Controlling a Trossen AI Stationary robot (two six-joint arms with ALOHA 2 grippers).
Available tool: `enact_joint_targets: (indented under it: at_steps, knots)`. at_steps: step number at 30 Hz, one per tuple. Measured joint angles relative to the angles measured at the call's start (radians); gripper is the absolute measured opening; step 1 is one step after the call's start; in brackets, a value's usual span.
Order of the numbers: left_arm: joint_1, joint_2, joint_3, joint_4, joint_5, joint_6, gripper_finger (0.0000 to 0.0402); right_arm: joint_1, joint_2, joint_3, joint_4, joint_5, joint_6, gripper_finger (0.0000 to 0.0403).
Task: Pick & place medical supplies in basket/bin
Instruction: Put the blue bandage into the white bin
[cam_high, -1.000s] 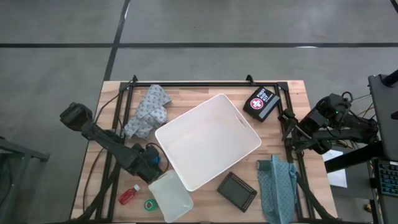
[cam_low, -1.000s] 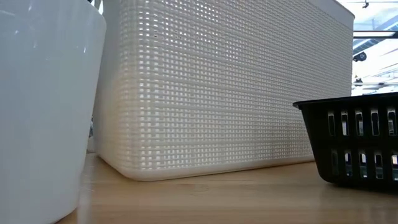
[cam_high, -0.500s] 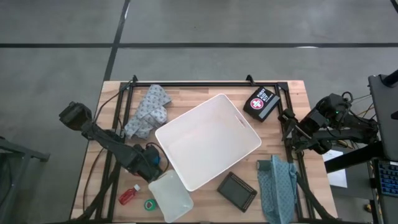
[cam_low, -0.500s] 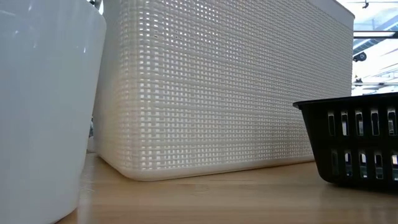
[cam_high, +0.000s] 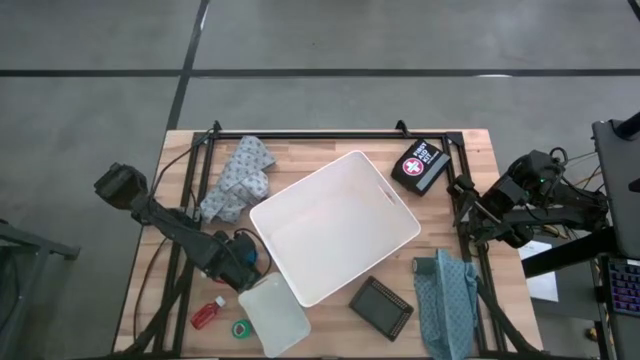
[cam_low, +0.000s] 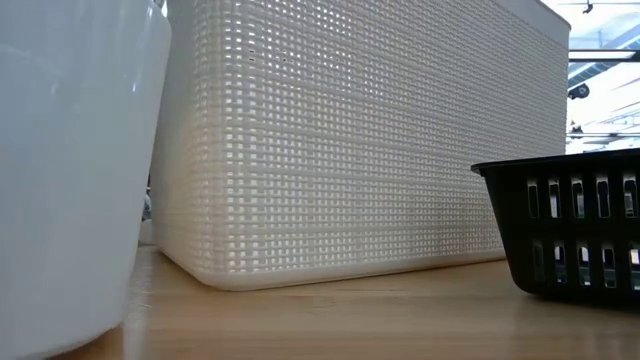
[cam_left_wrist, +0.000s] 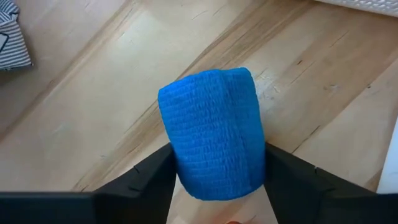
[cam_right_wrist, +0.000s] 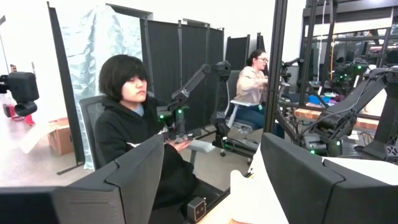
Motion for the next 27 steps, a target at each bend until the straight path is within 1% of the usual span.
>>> enact_joint_targets:
  at_steps: [3,12,20,27]
  knots:
    - [0.0,0.0,0.0,0.0,0.0,0.0,0.0205,0.0,0.0,0.0,0.0,0.0,0.0,0.0258]
    - [0.0,-0.005,0.002,-0.006,0.003,0.0,0.0206,0.0,0.0,0.0,0.0,0.0,0.0,0.026]
    - [0.0,-0.107,-0.005,-0.076,-0.016,0.006,0.0206,0.0,0.0,0.0,0.0,0.0,0.0,0.0267]
    - [0.0,-0.188,-0.004,-0.104,-0.028,0.003,0.0207,0.0,0.0,0.0,0.0,0.0,0.0,0.026]
